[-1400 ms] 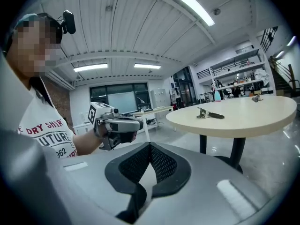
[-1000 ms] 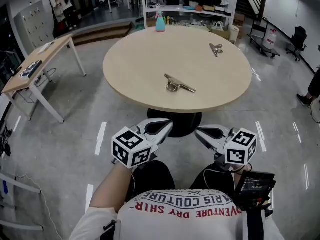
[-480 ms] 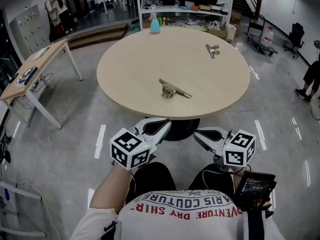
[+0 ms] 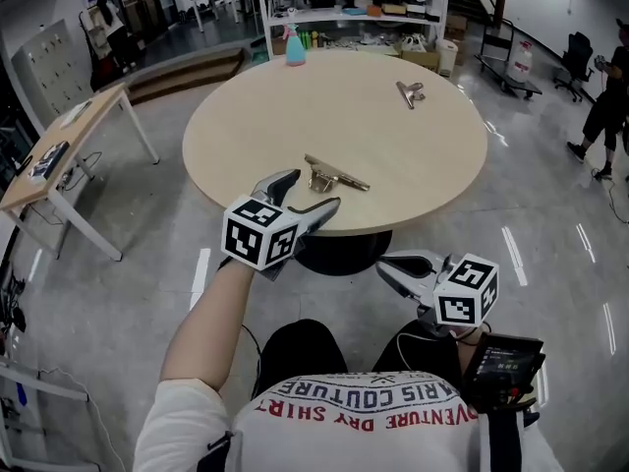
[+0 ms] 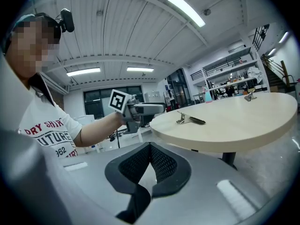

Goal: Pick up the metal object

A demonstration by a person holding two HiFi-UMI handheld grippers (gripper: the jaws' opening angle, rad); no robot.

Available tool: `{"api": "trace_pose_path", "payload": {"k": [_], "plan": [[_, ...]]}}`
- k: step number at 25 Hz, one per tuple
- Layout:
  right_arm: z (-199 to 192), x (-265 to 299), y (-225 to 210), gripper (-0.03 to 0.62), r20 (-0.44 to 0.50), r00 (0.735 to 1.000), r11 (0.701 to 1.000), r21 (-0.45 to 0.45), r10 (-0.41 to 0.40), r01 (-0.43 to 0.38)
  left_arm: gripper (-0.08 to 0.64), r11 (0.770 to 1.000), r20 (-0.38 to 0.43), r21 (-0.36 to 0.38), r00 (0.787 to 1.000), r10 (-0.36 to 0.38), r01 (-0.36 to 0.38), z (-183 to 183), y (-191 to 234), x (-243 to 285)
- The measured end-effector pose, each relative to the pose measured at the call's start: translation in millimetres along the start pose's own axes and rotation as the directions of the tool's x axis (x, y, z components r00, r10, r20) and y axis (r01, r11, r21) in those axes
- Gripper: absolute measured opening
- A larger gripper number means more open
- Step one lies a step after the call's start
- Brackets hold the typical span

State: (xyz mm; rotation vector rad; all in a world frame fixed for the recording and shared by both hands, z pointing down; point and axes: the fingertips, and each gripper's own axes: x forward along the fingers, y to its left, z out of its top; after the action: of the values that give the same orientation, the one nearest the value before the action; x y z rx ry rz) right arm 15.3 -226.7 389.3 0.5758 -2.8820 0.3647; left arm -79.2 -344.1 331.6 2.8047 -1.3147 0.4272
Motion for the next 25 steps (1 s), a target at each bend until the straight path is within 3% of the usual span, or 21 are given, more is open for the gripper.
{"api": "trace_pose_path", "payload": {"k": [4,7,9,15,20,25], "plan": [[-4,0,-2,0.002,-0.002,1.000,1.000,0.007,0.003,-0.003,0.393,0.999,-0.136,-0.031,0.990,-0.026,0.022,-10,24,38],[-6,1,-2,0.002,-0.001,1.000,1.000,0.012,0.004,-0.004,0.397,0.998,-0.250,-0.063,0.968,-0.037,0.022,-27,39,61],[-7,1,-3,0.002,-0.002,1.000,1.000,0.012,0.001,-0.001,0.403,0.999,-0.302,-0.045,0.953,-0.018,0.004,-37,46,71],[-10,-2,-9,0.002,0.000,1.000,1.000,0.016,-0.016,0.016,0.399,1.000,-0.375,-0.028,0.927,0.003,-0.014,-49,46,88],[-11,-3,-8,0.002,0.001,1.000,1.000,0.023,-0.021,0.021,0.290,0.997,-0.442,-0.008,0.895,0.060,-0.071,-55,55,88],[-10,-1,-10,0.002,0.001,1.000,1.000,0.023,-0.022,0.022,0.285,0.998,-0.462,-0.015,0.886,0.048,-0.062,-55,56,88]]}}
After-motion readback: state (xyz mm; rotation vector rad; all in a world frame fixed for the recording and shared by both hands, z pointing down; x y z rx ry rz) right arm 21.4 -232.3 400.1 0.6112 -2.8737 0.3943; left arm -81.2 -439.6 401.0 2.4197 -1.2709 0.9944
